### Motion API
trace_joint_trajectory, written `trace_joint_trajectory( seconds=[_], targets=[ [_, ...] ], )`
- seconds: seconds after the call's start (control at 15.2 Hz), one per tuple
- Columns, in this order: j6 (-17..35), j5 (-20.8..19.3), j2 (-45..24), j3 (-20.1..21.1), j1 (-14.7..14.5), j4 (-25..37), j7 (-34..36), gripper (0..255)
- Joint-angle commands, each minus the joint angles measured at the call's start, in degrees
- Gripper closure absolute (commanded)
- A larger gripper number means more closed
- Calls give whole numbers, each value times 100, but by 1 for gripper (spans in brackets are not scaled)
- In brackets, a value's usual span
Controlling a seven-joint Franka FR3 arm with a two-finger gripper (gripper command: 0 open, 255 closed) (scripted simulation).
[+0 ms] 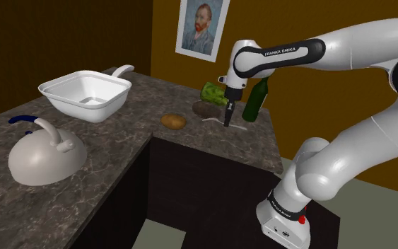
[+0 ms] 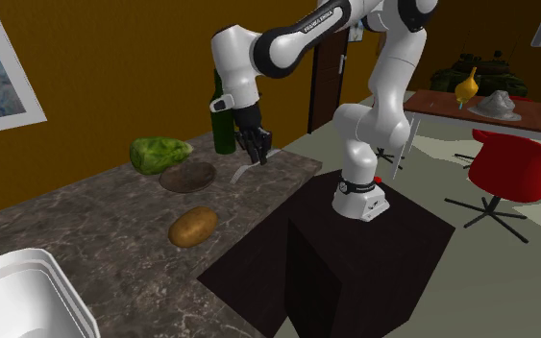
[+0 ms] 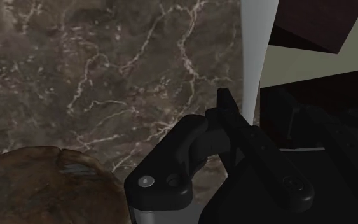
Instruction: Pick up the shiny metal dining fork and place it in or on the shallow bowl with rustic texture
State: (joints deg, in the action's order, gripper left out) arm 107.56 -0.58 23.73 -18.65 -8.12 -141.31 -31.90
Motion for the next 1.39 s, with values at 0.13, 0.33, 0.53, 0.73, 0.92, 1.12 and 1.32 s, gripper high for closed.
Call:
trace_joint_trajectory(
  seconds=[0.13,0.33,0.53,0.73,0.92,1.12,1.32],
  targets=[
    [-326,-8,95,31,2,233,39,255],
    [-490,-9,142,49,2,353,61,255],
    [-427,64,-543,-185,-11,940,-261,255],
    [-427,206,-1236,-399,-9,1580,-597,255],
    [-494,411,-1944,-577,33,2278,-942,255],
    [-631,665,-2671,-712,131,3045,-1281,255],
    [-843,946,-3420,-792,305,3897,-1591,255]
  ],
)
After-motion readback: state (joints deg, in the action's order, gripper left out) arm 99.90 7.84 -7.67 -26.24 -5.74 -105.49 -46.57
